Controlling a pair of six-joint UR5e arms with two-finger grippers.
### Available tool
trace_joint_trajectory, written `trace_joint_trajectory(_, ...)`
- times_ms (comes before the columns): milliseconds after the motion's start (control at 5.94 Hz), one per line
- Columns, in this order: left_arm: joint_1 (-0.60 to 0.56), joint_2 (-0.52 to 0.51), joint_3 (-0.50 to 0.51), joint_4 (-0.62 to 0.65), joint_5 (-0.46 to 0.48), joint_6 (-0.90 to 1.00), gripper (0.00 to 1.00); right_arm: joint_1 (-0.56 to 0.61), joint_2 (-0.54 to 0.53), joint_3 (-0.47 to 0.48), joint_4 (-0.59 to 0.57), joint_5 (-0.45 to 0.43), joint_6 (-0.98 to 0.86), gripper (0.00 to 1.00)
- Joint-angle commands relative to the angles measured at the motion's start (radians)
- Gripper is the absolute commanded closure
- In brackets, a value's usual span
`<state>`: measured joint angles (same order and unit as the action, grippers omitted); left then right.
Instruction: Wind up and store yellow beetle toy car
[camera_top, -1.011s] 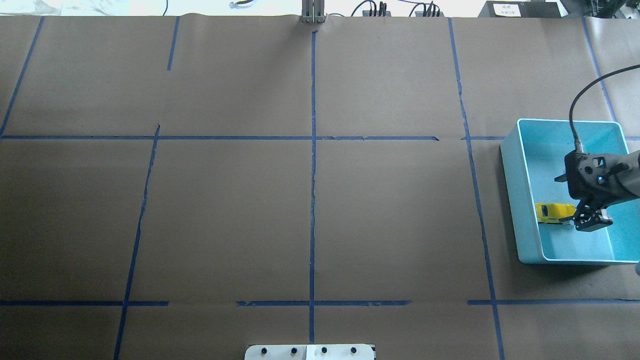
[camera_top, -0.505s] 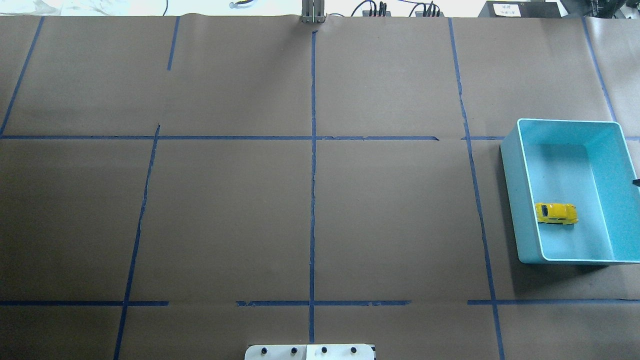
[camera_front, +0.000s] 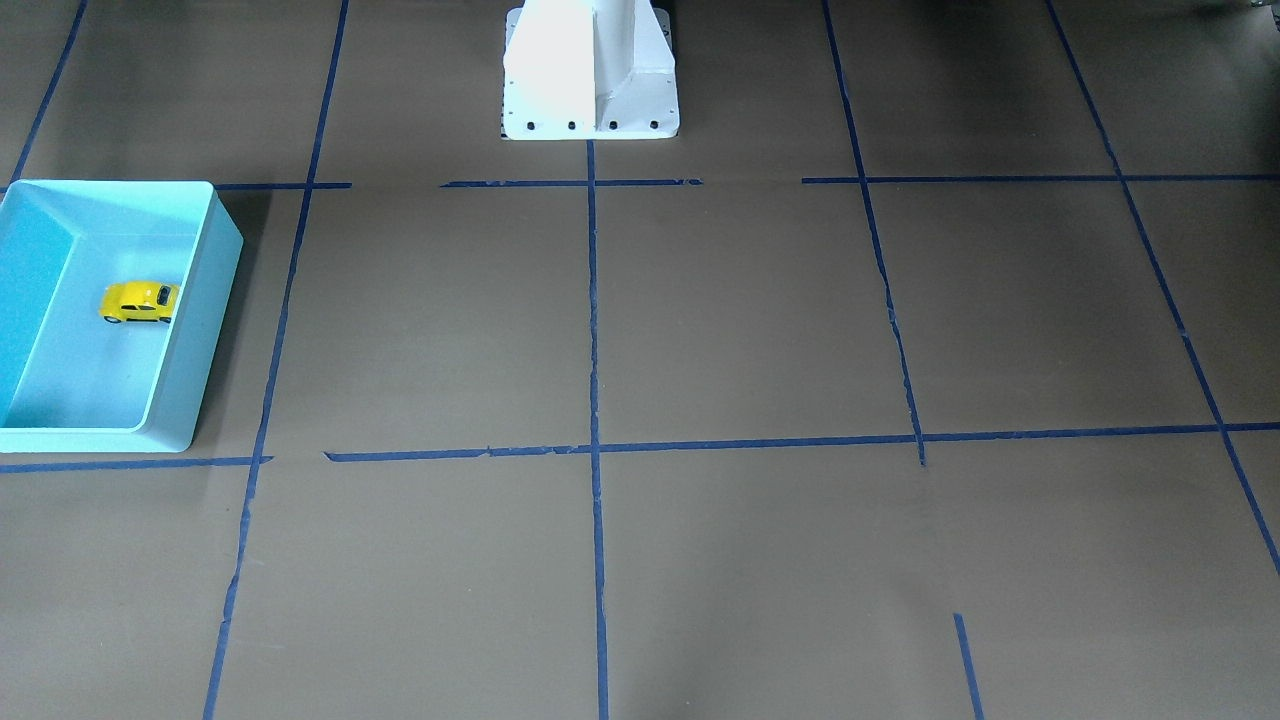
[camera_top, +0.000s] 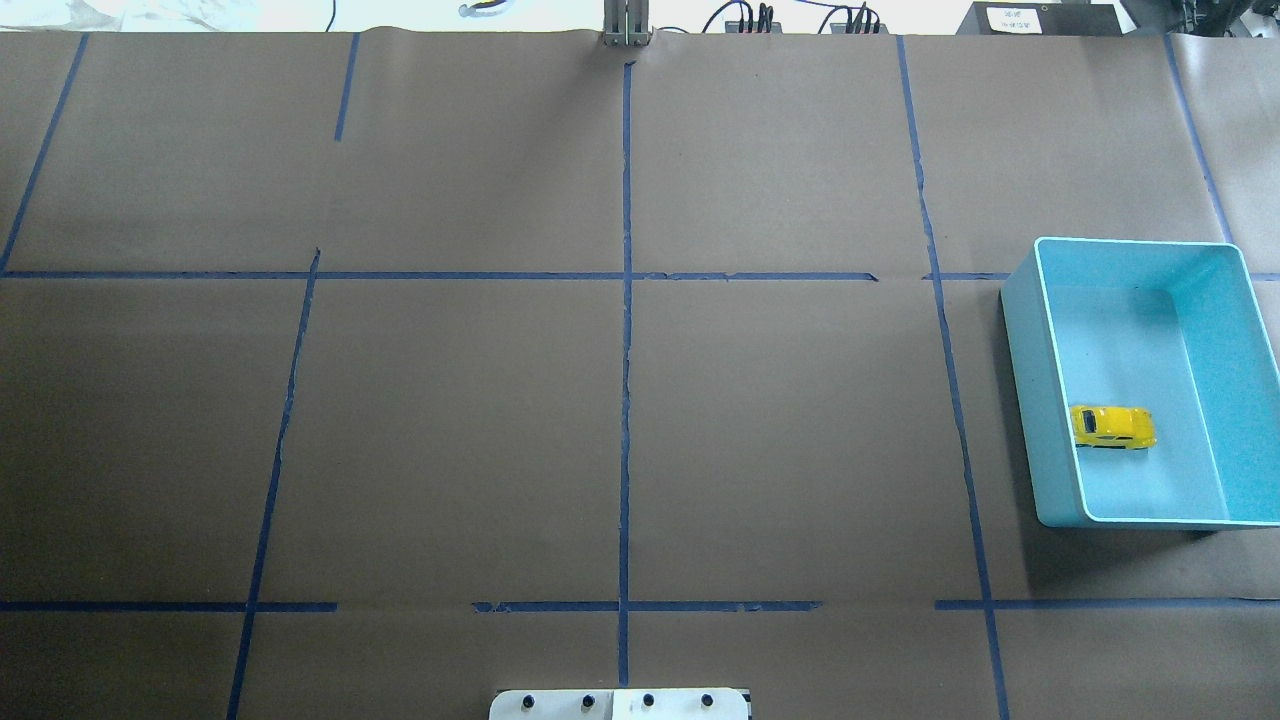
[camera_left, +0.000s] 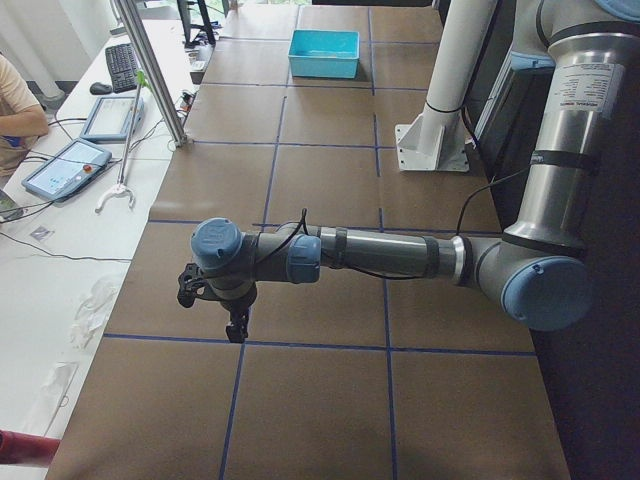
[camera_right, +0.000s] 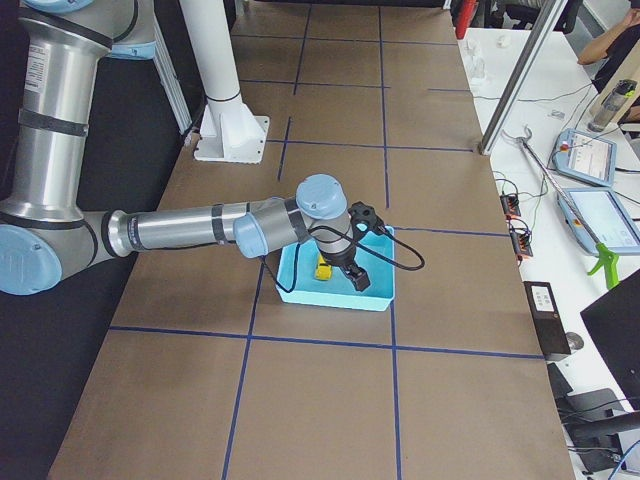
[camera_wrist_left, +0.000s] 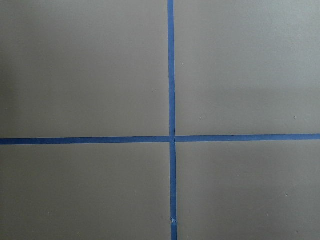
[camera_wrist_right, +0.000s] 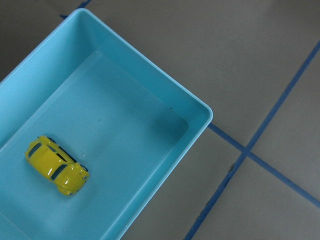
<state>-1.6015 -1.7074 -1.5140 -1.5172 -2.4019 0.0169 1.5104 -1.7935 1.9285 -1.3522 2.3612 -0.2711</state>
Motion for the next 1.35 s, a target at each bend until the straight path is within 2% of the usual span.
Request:
trace_joint_trajectory(0, 0.0, 0.0, 0.0, -0.001, 0.0, 0.0, 0.0, 0.042, -0.001, -0.008, -0.082, -0.002, 0.218, 0.0)
trace_joint_trajectory(337, 0.0, 0.0, 0.0, 0.0, 0.001, 0.0, 0.0, 0.082, 0.0, -0.1, -0.091, -0.013, 0.225, 0.0)
trace_joint_trajectory(674, 0.0, 0.0, 0.0, 0.0, 0.001, 0.0, 0.0, 0.088, 0.011, -0.111, -0.119, -0.011, 0.338, 0.0)
trace_joint_trajectory(1011, 0.0, -0.001, -0.002, 0.0, 0.0, 0.0, 0.0, 0.106, 0.118, -0.1, -0.368, -0.016, 0.334, 0.0)
trace_joint_trajectory(1179, 0.0, -0.001, -0.002, -0.001, 0.0, 0.0, 0.0, 0.106, 0.106, -0.095, -0.364, -0.063, 0.31, 0.0)
